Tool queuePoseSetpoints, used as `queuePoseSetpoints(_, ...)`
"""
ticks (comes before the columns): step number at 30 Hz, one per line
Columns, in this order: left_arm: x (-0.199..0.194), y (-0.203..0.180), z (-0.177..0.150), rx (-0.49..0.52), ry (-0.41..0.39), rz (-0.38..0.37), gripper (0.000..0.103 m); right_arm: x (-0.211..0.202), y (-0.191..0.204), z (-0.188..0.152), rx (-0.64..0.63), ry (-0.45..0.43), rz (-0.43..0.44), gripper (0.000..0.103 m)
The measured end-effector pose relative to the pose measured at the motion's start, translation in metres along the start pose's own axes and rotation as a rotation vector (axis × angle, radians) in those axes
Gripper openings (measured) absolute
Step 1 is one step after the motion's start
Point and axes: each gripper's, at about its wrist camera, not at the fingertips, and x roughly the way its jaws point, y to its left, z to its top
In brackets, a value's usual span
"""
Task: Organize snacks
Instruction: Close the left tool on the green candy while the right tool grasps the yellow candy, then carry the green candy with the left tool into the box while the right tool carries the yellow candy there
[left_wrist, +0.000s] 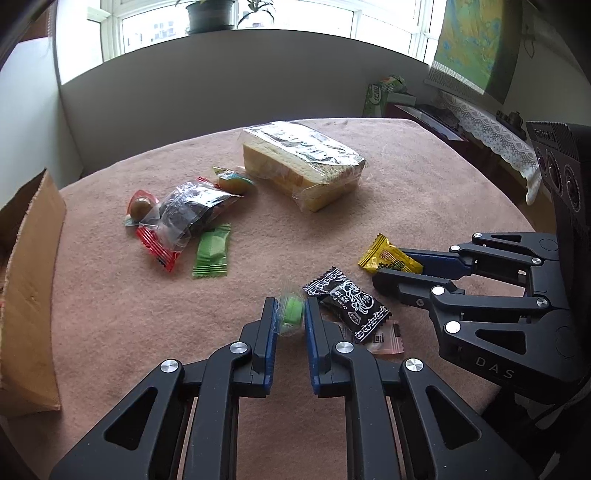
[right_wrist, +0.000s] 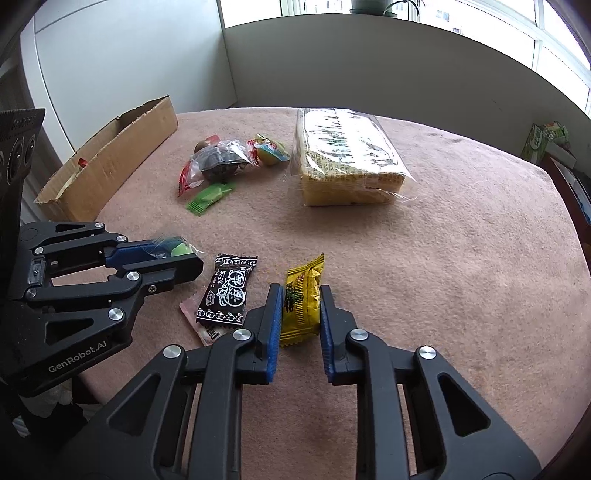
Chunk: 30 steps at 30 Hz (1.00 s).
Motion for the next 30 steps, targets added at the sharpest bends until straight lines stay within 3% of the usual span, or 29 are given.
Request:
queuePoseSetpoints(9,-0.014,0.008,0.001,-0.025,-0.036,0.006,0.013,-0.003,0.004,0.005,0.011,-0.015,0.014,0.011)
queuePoseSetpoints(19,-0.038,0.028,0.004,-0.077,-0.096,0.008,0.013,-0.025,0.022,0.032,0.016,-0.095,0.068,0.011)
queuePoseSetpoints(30,-0.071,0.067,0.006,-0.151,-0.183,0.046,0.013,-0.027,0.08,0.079,-0.059,-0.137,0.136,0.011)
